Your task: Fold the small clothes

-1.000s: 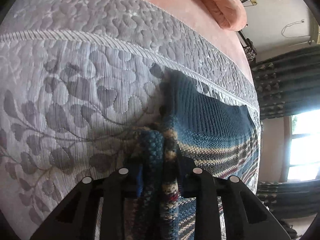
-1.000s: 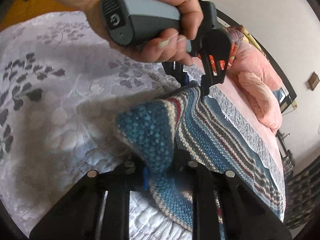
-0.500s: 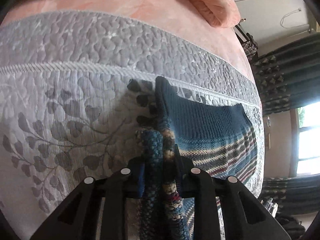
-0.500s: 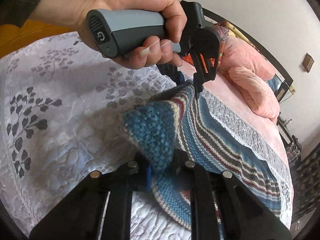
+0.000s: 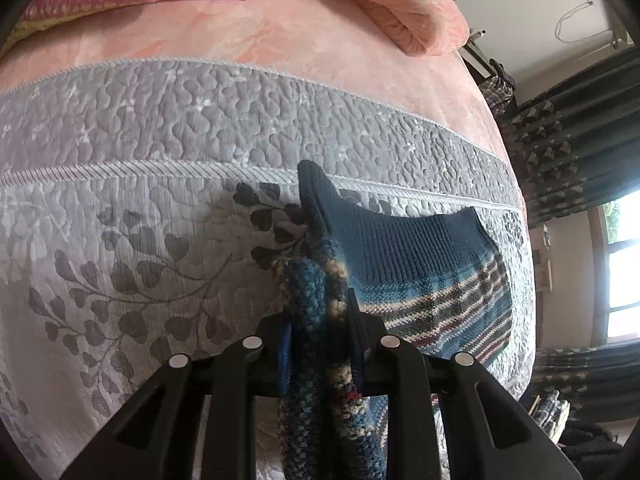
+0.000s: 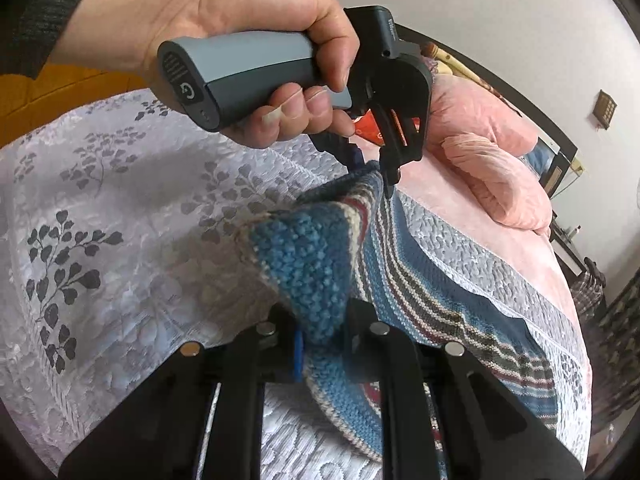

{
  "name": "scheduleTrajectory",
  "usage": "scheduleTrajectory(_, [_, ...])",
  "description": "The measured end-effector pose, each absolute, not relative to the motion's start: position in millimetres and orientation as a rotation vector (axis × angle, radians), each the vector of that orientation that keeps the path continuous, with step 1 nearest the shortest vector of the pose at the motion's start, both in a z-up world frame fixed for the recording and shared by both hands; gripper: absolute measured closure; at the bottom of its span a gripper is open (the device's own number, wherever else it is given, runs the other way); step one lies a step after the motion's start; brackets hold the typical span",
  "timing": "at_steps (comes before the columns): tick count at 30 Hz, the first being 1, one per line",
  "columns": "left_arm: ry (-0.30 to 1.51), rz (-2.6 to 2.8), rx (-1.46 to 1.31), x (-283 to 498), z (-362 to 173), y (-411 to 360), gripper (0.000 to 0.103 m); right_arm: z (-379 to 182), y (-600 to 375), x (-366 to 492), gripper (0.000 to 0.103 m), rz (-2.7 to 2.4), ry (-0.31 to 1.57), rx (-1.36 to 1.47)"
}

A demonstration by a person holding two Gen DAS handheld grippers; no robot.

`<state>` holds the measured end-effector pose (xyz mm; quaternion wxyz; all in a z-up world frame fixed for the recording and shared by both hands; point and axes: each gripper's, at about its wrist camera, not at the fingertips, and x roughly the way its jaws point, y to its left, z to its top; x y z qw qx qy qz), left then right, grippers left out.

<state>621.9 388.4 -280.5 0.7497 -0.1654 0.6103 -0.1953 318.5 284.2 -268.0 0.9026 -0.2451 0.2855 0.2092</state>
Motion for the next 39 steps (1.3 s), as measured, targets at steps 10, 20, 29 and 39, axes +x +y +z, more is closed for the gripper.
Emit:
scheduleTrajectory(10, [1.32, -0.407, -0.315, 621, -251, 368, 0.081, -245, 263, 319, 0.091, 0.417, 0.578, -0.449])
scheduleTrajectory(20, [1.31, -0.389, -0.271, 623, -223, 341, 0.081, -224, 239, 319, 0.091, 0.398, 0.56, -0.395])
scheduleTrajectory(29, [1.306, -0.384, -0.229, 625, -206, 312, 0.081, -212, 214, 319, 0.091, 0.38, 0.552, -0.341])
scheduleTrajectory(39, [1.294, -0.39, -0.185, 627, -186, 273, 0.081, -201, 184, 318, 0.091, 0.348, 0.54, -0.296])
